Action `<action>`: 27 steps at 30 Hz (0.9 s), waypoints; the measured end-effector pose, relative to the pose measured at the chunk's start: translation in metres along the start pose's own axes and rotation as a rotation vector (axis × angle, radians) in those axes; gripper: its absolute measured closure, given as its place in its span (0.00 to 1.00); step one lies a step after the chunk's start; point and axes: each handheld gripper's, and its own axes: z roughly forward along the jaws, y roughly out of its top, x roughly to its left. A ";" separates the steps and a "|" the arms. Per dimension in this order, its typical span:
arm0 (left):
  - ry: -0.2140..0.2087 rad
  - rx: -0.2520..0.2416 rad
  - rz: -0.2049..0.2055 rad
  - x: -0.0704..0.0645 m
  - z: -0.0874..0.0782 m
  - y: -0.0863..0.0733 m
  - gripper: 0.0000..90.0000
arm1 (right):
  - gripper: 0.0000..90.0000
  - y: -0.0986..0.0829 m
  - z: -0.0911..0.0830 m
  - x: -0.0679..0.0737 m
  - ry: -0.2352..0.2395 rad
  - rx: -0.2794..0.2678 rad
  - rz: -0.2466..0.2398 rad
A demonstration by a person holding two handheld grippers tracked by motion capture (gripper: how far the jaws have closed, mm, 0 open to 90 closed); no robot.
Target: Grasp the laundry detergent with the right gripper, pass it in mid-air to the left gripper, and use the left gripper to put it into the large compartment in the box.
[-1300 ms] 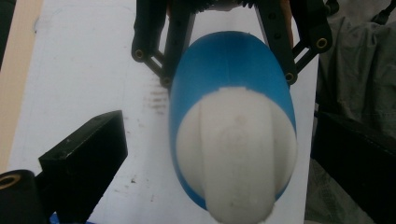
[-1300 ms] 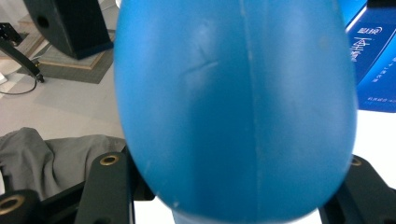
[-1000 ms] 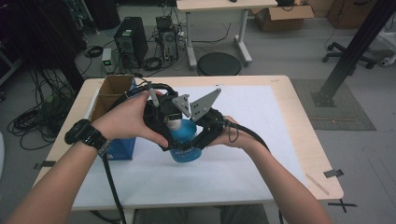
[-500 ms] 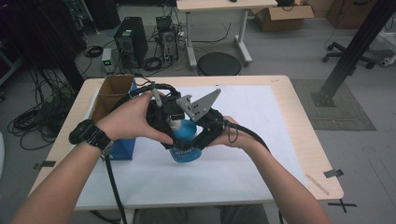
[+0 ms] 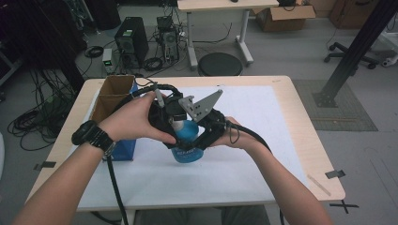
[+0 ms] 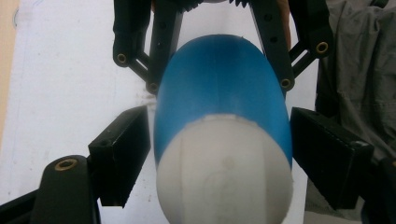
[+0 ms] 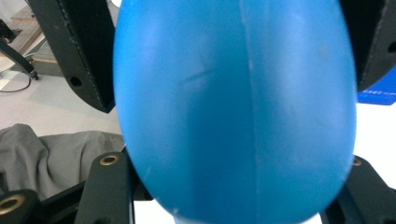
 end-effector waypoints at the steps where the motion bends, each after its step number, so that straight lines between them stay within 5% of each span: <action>1: -0.003 0.004 0.002 0.000 0.000 0.000 0.25 | 0.47 0.000 0.000 0.000 0.001 -0.001 0.000; 27: -0.010 0.041 0.016 0.001 0.002 0.005 0.41 | 0.47 -0.001 0.000 0.002 -0.008 0.010 -0.010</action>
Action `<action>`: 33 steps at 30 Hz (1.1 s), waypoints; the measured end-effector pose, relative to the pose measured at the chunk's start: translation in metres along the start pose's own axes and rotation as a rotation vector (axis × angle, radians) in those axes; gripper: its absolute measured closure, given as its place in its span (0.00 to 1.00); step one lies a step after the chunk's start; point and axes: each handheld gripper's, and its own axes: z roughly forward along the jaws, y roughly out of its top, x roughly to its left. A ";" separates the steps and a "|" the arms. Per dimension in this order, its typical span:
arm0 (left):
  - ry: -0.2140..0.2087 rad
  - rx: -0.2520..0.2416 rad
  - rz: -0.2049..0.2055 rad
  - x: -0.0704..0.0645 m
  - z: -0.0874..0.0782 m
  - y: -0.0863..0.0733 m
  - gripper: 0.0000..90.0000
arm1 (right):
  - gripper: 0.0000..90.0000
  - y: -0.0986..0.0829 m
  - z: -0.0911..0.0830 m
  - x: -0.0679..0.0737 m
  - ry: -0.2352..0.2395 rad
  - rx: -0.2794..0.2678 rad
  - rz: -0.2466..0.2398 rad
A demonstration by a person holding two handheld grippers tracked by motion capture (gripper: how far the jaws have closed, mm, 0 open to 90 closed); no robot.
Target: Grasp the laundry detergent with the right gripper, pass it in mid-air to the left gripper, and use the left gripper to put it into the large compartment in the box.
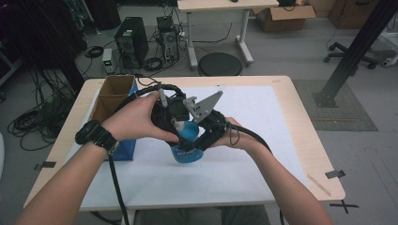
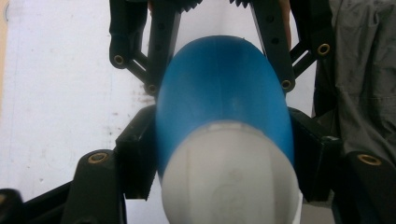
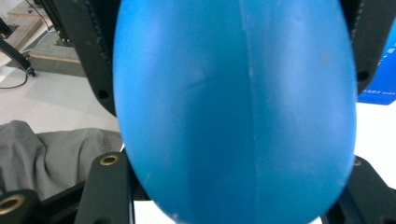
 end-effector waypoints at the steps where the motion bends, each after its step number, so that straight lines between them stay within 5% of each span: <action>1: -0.002 0.003 -0.002 0.000 0.000 0.000 0.41 | 0.47 0.000 0.000 0.000 0.000 0.002 0.000; 14: -0.026 -0.001 -0.050 0.005 -0.004 0.005 0.42 | 0.45 -0.001 -0.003 -0.002 0.018 -0.024 0.017; 17: -0.025 0.031 -0.093 0.008 -0.010 0.007 0.42 | 0.18 -0.002 -0.004 -0.005 0.006 0.016 0.053; 22: 0.001 0.055 -0.143 0.013 -0.021 0.005 0.42 | 0.09 -0.011 -0.014 -0.008 -0.033 0.051 0.080; 27: 0.055 0.084 -0.292 0.027 -0.047 -0.003 0.42 | 0.07 -0.032 -0.039 -0.012 -0.078 0.202 0.131; 28: 0.055 0.084 -0.292 0.027 -0.047 -0.003 0.42 | 0.07 -0.032 -0.039 -0.012 -0.078 0.202 0.131; 29: 0.083 0.074 -0.359 0.033 -0.059 -0.007 0.42 | 0.07 -0.040 -0.049 -0.013 -0.098 0.282 0.133; 30: 0.083 0.074 -0.359 0.033 -0.059 -0.007 0.42 | 0.07 -0.040 -0.049 -0.013 -0.098 0.282 0.133; 31: 0.116 0.063 -0.434 0.039 -0.073 -0.012 0.42 | 0.07 -0.049 -0.060 -0.015 -0.106 0.349 0.151; 32: 0.116 0.063 -0.434 0.039 -0.073 -0.012 0.42 | 0.07 -0.049 -0.060 -0.015 -0.106 0.349 0.151; 33: 0.149 0.055 -0.497 0.045 -0.089 -0.017 0.42 | 0.07 -0.057 -0.071 -0.015 -0.119 0.412 0.158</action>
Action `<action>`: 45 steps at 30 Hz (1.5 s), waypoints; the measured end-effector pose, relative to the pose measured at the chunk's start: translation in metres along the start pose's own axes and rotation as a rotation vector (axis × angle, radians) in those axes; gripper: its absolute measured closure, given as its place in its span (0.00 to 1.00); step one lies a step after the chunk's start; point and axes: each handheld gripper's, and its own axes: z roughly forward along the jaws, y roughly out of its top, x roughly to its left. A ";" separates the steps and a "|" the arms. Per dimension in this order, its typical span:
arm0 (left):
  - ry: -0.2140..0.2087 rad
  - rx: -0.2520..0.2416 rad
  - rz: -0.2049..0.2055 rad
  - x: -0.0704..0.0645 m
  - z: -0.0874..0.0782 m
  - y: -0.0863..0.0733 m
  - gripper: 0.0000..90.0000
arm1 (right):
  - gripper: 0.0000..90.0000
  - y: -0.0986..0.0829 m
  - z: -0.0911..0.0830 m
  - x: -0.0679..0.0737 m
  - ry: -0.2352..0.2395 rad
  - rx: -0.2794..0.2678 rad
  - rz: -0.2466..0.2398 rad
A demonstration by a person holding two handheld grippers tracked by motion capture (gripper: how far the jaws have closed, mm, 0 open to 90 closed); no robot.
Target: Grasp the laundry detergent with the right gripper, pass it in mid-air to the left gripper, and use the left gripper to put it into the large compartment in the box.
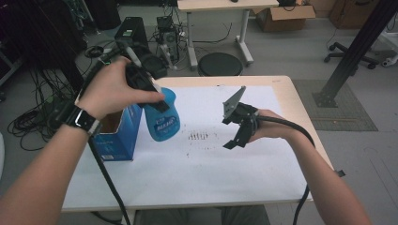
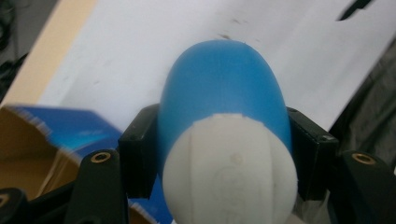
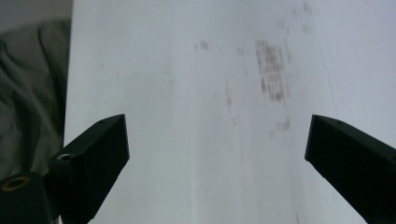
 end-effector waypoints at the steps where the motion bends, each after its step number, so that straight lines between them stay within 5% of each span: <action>1: 0.000 0.000 0.000 0.000 0.000 0.000 0.42 | 0.07 -0.006 -0.003 -0.001 -0.002 0.029 0.006; 9: 0.085 -0.019 -0.347 0.044 -0.042 -0.015 0.42 | 0.08 -0.042 -0.030 -0.007 -0.069 0.181 0.067; 10: 0.109 0.003 -0.425 0.055 -0.049 -0.020 0.42 | 0.08 -0.051 -0.038 -0.009 -0.071 0.201 0.078; 11: 0.109 0.003 -0.425 0.055 -0.049 -0.020 0.42 | 0.08 -0.051 -0.038 -0.009 -0.071 0.201 0.078; 12: 0.132 0.006 -0.517 0.064 -0.053 -0.027 0.42 | 0.08 -0.060 -0.046 -0.011 -0.071 0.206 0.097; 13: 0.132 0.006 -0.517 0.064 -0.053 -0.027 0.42 | 0.08 -0.060 -0.046 -0.011 -0.071 0.206 0.097; 14: 0.159 0.008 -0.596 0.073 -0.057 -0.034 0.42 | 0.08 -0.067 -0.055 -0.011 -0.079 0.217 0.106; 21: 0.222 0.026 -0.759 0.096 -0.058 -0.054 0.42 | 0.09 -0.084 -0.070 -0.014 -0.097 0.290 0.127; 29: 0.250 0.021 -0.859 0.111 -0.051 -0.069 0.42 | 0.09 -0.093 -0.078 -0.014 -0.105 0.308 0.140; 35: 0.250 0.032 -0.872 0.116 -0.037 -0.078 0.42 | 0.09 -0.096 -0.080 -0.014 -0.104 0.298 0.149; 45: 0.232 0.082 -0.869 0.120 0.011 -0.094 0.42 | 0.09 -0.095 -0.074 -0.014 -0.091 0.314 0.146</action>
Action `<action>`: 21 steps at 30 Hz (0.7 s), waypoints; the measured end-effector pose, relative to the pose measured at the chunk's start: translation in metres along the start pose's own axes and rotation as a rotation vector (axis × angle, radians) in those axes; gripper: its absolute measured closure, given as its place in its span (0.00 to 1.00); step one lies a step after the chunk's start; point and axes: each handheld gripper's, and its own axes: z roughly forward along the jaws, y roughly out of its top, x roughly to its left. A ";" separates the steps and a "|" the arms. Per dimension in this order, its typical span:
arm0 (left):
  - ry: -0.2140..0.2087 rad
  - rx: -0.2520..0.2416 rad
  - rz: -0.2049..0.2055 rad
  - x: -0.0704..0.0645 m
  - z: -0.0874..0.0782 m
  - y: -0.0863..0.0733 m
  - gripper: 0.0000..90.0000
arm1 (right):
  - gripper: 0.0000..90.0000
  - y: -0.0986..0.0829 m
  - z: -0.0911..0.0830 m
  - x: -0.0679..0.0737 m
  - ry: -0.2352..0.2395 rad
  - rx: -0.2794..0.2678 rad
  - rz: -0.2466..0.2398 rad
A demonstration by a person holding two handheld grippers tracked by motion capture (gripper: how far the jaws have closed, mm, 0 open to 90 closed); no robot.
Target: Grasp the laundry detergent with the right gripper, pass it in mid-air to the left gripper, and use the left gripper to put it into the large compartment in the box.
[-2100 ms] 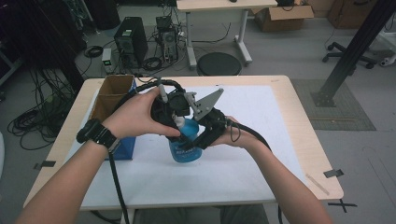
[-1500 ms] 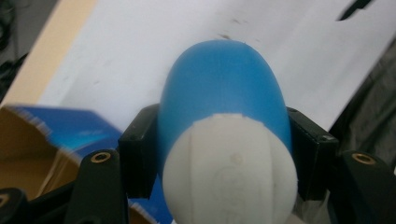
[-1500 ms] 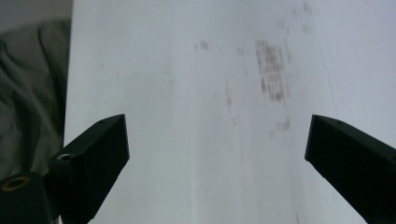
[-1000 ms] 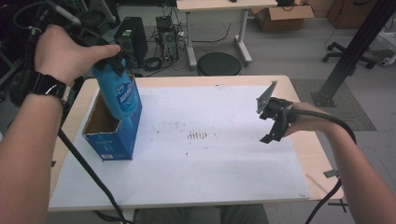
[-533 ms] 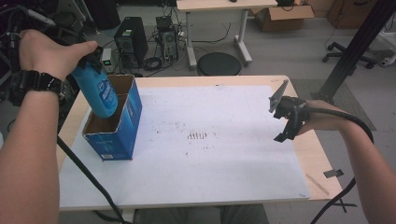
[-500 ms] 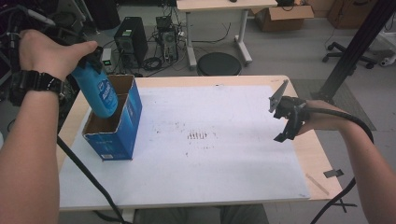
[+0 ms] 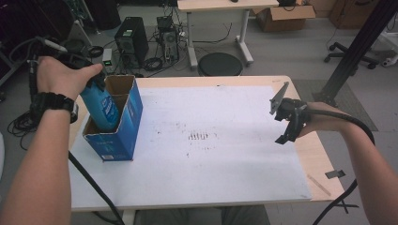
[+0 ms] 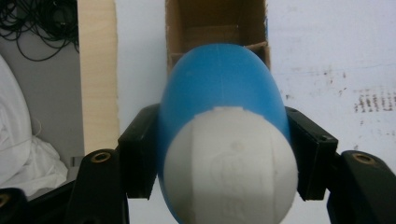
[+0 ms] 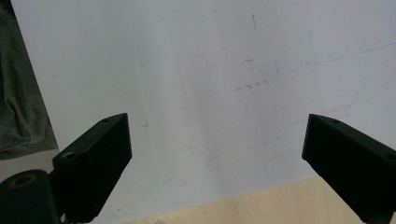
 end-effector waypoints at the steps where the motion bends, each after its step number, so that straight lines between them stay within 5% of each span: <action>1: -0.001 0.009 0.003 0.001 0.005 -0.001 0.42 | 0.09 0.000 0.001 0.000 0.002 0.000 -0.002; 5: -0.009 0.029 0.001 0.003 0.030 -0.006 0.42 | 0.09 0.002 0.004 0.001 0.002 0.006 -0.004; 21: -0.014 0.082 0.025 -0.005 0.084 -0.018 0.42 | 0.10 0.003 0.008 0.001 0.013 0.020 -0.002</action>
